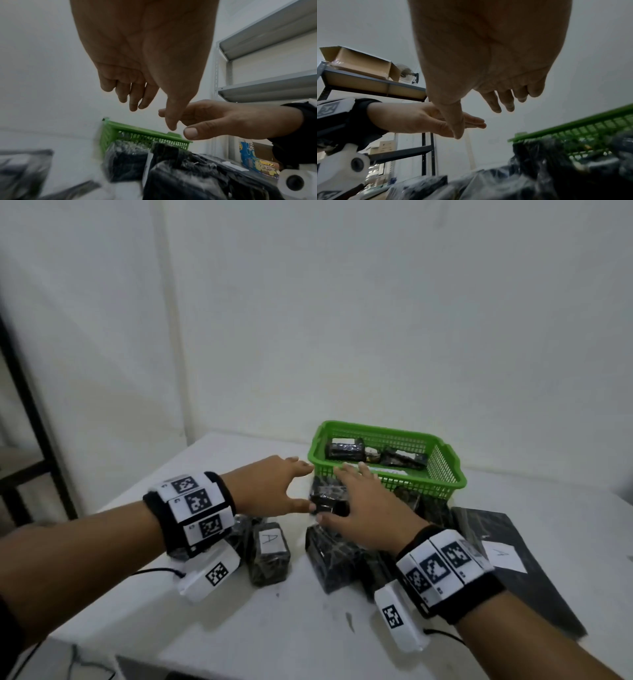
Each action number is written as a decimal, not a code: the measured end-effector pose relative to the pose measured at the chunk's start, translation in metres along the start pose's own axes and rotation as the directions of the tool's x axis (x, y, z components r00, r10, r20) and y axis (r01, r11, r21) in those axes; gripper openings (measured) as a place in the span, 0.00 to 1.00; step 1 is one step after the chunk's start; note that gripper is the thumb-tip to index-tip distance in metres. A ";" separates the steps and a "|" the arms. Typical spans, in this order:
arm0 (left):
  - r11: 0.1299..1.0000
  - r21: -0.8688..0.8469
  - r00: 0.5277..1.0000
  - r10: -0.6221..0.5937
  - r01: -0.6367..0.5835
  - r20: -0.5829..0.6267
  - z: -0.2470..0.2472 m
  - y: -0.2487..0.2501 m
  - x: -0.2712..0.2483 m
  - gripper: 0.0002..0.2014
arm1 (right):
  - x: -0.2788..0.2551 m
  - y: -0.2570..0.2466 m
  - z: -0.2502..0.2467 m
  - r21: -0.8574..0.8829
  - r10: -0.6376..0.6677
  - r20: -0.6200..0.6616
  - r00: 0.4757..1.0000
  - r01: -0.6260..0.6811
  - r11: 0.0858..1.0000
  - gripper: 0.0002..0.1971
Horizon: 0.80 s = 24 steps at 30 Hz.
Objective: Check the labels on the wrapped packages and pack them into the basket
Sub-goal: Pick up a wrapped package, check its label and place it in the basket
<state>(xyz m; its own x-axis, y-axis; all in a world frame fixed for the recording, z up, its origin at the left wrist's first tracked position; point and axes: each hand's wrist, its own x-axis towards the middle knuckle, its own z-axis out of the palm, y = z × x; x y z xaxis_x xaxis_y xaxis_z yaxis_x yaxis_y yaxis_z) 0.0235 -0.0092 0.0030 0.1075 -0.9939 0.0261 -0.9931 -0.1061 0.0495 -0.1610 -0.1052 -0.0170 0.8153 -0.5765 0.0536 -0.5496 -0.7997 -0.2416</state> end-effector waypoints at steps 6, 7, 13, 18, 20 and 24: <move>1.000 -0.004 0.993 -0.012 0.013 0.117 0.036 -0.029 -0.031 0.50 | 0.002 -0.034 0.037 -0.030 -0.150 0.106 0.983 0.154 0.988 0.49; 1.000 -0.001 0.987 -0.006 0.007 0.162 0.039 -0.032 -0.035 0.52 | 0.003 -0.040 0.041 -0.043 -0.157 0.119 0.981 0.163 0.986 0.48; 0.999 0.028 0.977 -0.024 0.019 0.211 0.050 -0.036 -0.043 0.36 | 0.008 -0.062 0.061 -0.101 -0.078 0.164 0.983 0.095 0.990 0.33; 0.996 -0.042 0.988 -0.074 0.081 0.132 0.052 -0.039 -0.045 0.27 | 0.011 -0.060 0.069 -0.044 -0.107 0.108 0.988 0.112 0.993 0.34; 0.992 -0.101 0.994 -0.073 0.081 0.082 0.050 -0.039 -0.045 0.24 | 0.011 -0.056 0.067 0.057 -0.122 0.088 0.989 0.117 0.991 0.36; 0.954 -0.288 0.992 -0.106 0.081 -0.071 0.040 -0.037 -0.046 0.26 | 0.012 -0.039 0.061 0.254 -0.134 0.019 0.991 0.125 0.959 0.40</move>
<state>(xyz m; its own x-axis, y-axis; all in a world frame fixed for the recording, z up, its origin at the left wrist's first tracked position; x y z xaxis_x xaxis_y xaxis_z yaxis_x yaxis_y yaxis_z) 0.0531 0.0391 -0.0404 0.2153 -0.9723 0.0914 -0.9256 -0.1733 0.3366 -0.1185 -0.0706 -0.0658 0.8850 -0.4608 0.0670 -0.3790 -0.7964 -0.4713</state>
